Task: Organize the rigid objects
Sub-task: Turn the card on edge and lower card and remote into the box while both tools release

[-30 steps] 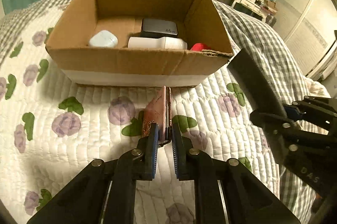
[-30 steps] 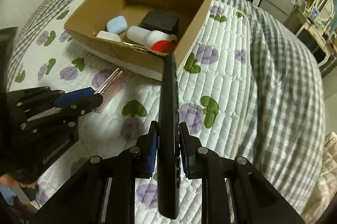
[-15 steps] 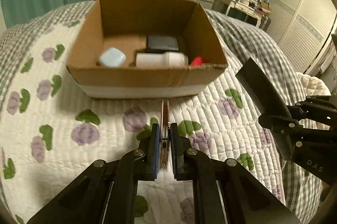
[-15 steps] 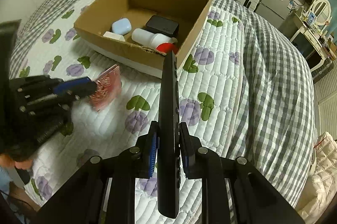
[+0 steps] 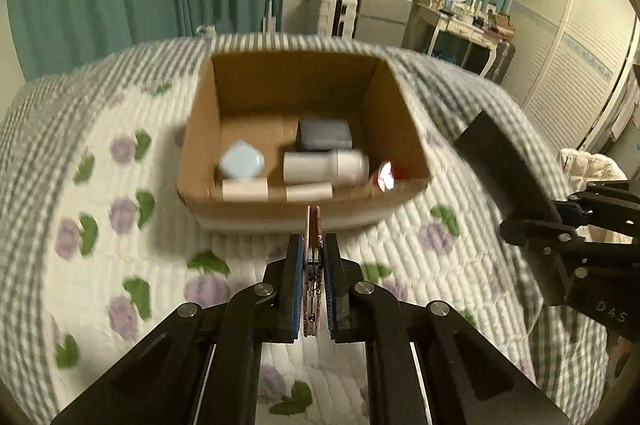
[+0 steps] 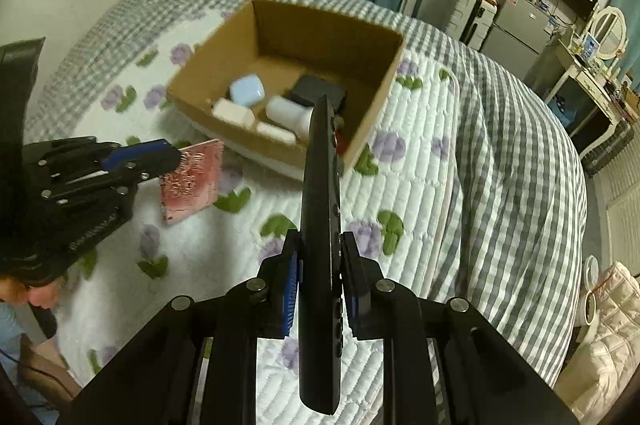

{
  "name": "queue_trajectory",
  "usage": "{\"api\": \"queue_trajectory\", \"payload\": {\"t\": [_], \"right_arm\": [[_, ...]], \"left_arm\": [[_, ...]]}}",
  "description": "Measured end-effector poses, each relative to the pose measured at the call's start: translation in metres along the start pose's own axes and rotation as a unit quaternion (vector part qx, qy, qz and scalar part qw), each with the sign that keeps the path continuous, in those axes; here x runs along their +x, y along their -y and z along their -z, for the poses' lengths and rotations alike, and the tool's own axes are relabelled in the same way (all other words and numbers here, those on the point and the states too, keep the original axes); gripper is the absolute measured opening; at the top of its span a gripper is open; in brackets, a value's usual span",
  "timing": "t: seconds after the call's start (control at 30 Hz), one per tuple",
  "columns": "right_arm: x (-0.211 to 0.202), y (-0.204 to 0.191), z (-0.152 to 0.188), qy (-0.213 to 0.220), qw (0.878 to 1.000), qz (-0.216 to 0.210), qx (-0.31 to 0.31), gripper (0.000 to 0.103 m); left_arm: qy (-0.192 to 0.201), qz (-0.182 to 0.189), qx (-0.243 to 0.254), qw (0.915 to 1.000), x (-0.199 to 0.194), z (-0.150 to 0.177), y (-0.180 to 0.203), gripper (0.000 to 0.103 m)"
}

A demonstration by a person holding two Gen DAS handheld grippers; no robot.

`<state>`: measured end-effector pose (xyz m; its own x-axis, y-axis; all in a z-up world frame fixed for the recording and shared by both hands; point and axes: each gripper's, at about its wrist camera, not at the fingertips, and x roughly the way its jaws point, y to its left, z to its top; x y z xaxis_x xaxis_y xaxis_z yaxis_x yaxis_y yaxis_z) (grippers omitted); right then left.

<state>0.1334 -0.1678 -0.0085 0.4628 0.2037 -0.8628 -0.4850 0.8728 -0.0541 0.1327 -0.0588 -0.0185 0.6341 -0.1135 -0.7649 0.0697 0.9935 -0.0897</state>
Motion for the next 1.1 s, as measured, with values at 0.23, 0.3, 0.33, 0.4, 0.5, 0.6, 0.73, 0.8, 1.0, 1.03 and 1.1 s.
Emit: {"api": "queue_trajectory", "payload": {"t": [0.23, 0.3, 0.33, 0.4, 0.5, 0.6, 0.73, 0.8, 1.0, 1.03, 1.1], "right_arm": [[-0.021, -0.003, -0.062, 0.039, 0.999, 0.004, -0.006, 0.019], [-0.019, -0.004, -0.081, 0.049, 0.999, 0.005, -0.003, 0.019], [-0.017, -0.004, -0.090, 0.054, 0.999, 0.007, -0.003, 0.019], [-0.010, -0.004, -0.103, 0.060, 0.998, 0.007, 0.002, 0.018], [0.012, -0.004, -0.120, 0.061, 0.998, -0.002, 0.013, 0.018], [0.041, -0.002, -0.130, 0.053, 0.998, -0.008, 0.021, 0.018], [0.082, 0.002, -0.129, 0.033, 0.999, -0.020, 0.035, 0.018], [0.100, 0.005, -0.126, 0.018, 0.999, -0.025, 0.037, 0.018], [0.125, 0.011, -0.124, 0.012, 0.998, -0.024, 0.048, 0.018], [0.127, 0.012, -0.124, 0.011, 0.999, -0.022, 0.047, 0.018], [0.127, 0.012, -0.125, 0.013, 0.999, -0.022, 0.046, 0.018]], "left_arm": [[0.065, -0.006, 0.016, 0.9977, -0.036, -0.069, -0.001, 0.009], [0.071, -0.012, 0.020, 0.9972, -0.033, -0.082, -0.002, 0.009], [0.073, -0.018, 0.025, 0.9969, -0.029, -0.089, -0.003, 0.009], [0.071, -0.031, 0.032, 0.9965, -0.017, -0.099, -0.004, 0.009], [0.062, -0.044, 0.037, 0.9964, 0.010, -0.107, -0.010, 0.009], [0.047, -0.050, 0.034, 0.9971, 0.037, -0.108, -0.018, 0.009], [0.026, -0.053, 0.036, 0.9976, 0.069, -0.103, -0.026, 0.009], [0.016, -0.054, 0.034, 0.9978, 0.083, -0.101, -0.028, 0.009], [0.004, -0.055, 0.034, 0.9979, 0.105, -0.094, -0.031, 0.010], [0.005, -0.054, 0.037, 0.9979, 0.104, -0.094, -0.030, 0.010], [0.006, -0.053, 0.038, 0.9979, 0.101, -0.094, -0.030, 0.010]]}}
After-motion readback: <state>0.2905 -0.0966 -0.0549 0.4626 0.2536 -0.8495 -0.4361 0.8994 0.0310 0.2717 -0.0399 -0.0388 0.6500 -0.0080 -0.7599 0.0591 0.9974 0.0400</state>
